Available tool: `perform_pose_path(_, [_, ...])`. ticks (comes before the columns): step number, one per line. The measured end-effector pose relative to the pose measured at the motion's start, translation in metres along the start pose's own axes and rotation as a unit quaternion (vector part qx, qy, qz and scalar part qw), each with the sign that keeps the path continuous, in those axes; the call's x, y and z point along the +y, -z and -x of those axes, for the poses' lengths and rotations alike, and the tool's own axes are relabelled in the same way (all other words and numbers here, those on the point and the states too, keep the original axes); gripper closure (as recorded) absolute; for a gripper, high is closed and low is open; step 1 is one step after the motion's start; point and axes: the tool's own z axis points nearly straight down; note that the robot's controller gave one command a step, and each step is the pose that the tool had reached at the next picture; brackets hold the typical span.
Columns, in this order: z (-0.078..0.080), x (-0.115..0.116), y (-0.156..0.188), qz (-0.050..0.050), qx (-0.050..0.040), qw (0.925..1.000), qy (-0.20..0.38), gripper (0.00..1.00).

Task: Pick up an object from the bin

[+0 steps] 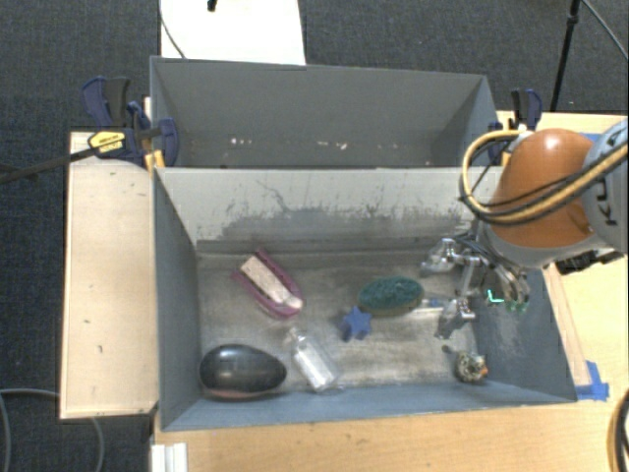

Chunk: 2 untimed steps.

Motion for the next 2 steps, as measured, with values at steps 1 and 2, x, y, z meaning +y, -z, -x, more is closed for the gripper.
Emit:
perform_pose_path(1, [0.0435, 0.0095, -0.0563, -0.001, -0.0066, 0.9911, 0.133, 0.00])
perform_pose_path(2, [0.0452, 0.0091, -0.0540, -0.002, -0.0092, 0.9911, 0.133, 1.00])
